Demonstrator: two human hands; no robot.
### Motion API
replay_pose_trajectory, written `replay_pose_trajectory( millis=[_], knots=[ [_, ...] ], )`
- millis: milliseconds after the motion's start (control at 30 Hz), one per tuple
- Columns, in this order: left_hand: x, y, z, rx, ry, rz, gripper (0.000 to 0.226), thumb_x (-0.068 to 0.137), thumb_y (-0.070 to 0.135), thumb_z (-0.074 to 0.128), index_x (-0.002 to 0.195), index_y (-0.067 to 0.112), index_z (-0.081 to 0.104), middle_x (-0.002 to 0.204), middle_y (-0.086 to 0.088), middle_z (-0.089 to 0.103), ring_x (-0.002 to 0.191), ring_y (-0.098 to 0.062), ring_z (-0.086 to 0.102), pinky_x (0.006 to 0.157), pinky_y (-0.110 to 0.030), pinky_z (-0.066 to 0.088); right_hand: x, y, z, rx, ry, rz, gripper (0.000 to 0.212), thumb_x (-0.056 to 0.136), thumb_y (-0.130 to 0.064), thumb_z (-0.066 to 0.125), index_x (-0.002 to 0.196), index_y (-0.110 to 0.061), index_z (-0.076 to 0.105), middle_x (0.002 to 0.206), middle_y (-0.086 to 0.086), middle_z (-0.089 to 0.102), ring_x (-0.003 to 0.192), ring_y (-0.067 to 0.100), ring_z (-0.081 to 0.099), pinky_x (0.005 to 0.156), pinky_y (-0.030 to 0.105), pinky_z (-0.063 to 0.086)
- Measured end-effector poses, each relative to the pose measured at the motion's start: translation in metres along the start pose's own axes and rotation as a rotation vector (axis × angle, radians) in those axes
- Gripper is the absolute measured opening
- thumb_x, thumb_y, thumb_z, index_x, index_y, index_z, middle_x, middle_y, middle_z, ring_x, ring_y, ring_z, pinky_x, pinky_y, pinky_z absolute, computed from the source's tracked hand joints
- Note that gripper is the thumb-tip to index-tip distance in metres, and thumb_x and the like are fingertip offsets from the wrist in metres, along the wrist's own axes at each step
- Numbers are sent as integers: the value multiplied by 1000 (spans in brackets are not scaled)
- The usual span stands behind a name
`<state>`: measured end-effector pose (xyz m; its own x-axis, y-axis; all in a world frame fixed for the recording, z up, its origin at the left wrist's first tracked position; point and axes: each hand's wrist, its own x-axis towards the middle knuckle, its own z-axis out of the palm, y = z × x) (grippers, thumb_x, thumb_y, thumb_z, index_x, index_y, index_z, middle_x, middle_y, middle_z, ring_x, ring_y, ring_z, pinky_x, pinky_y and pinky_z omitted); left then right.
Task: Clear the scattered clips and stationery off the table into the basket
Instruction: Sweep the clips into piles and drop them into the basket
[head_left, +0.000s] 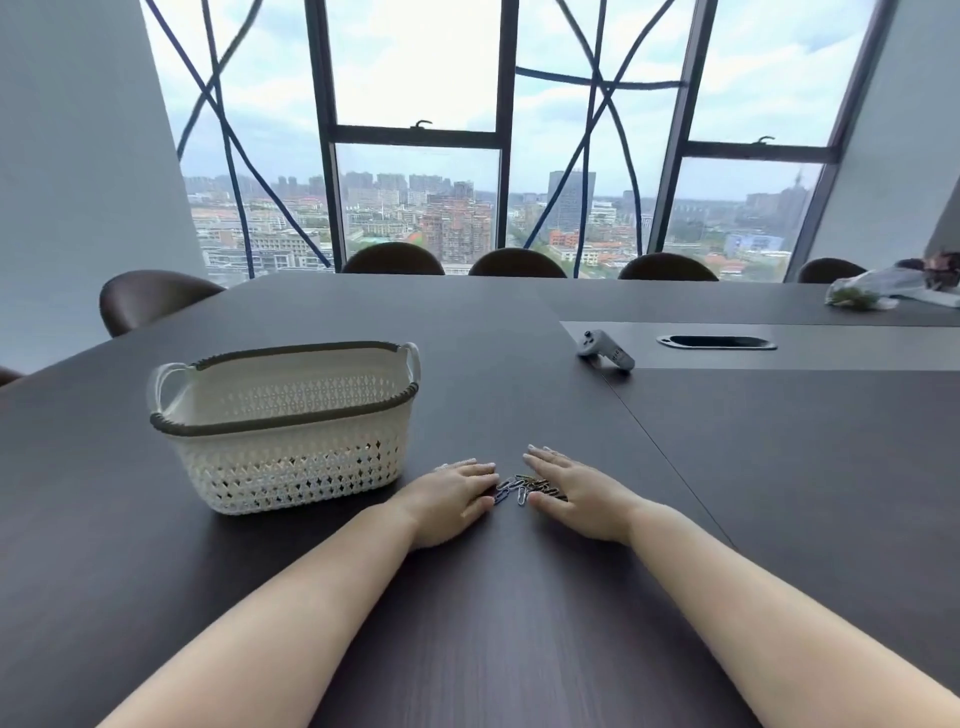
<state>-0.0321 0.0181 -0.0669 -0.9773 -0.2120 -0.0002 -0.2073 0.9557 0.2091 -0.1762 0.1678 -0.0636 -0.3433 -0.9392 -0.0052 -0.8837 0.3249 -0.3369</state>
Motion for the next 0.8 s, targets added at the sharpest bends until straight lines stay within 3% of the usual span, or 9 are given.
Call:
replay_pose_trajectory(
  millis=[67,167,300,367,467,600,800],
  knots=[
    [-5,-6,0,-71,106,21,42,96,32,44,135,20,45,146,5,41,137,-11,33,114,-28,26,0,2,4,21,5,-59,50,98,-30,40,145,-24,27,155,-10,20,143,2,11,119,24,7],
    [-15,-6,1,-171,186,55,36,92,26,52,128,21,56,135,8,54,127,-6,47,107,-20,33,-4,3,10,126,69,-140,41,95,-22,46,135,-25,46,146,-12,39,137,0,30,116,21,19],
    [-24,1,-3,-278,218,67,34,89,22,58,123,22,60,127,11,58,102,-11,62,87,-9,41,-7,6,11,310,272,-116,33,86,-11,60,118,-18,63,121,-8,61,111,6,57,95,17,42],
    [-28,2,-8,-274,232,23,42,87,31,61,127,24,55,128,13,53,101,-15,61,86,-12,42,-10,9,3,351,312,-78,39,82,-15,67,121,-19,60,112,-11,58,96,4,57,79,9,43],
    [-30,1,-11,-18,184,-95,57,81,56,57,131,28,49,125,7,47,111,-15,54,94,-26,42,-14,24,-5,232,202,-32,52,78,-26,73,127,-22,55,102,-8,53,83,8,52,69,4,37],
    [-23,7,-10,-45,111,-150,51,84,53,55,125,24,56,120,-2,47,105,-22,58,96,-30,43,-6,25,-3,228,152,9,54,77,-31,73,127,-19,56,94,-5,50,74,2,50,74,8,35],
    [-5,15,-6,-53,113,-107,37,89,42,53,120,22,57,118,-1,49,105,-23,58,96,-33,44,8,14,3,150,207,-29,32,80,-37,68,111,-28,67,90,-13,45,82,6,48,82,20,36]
  ],
)
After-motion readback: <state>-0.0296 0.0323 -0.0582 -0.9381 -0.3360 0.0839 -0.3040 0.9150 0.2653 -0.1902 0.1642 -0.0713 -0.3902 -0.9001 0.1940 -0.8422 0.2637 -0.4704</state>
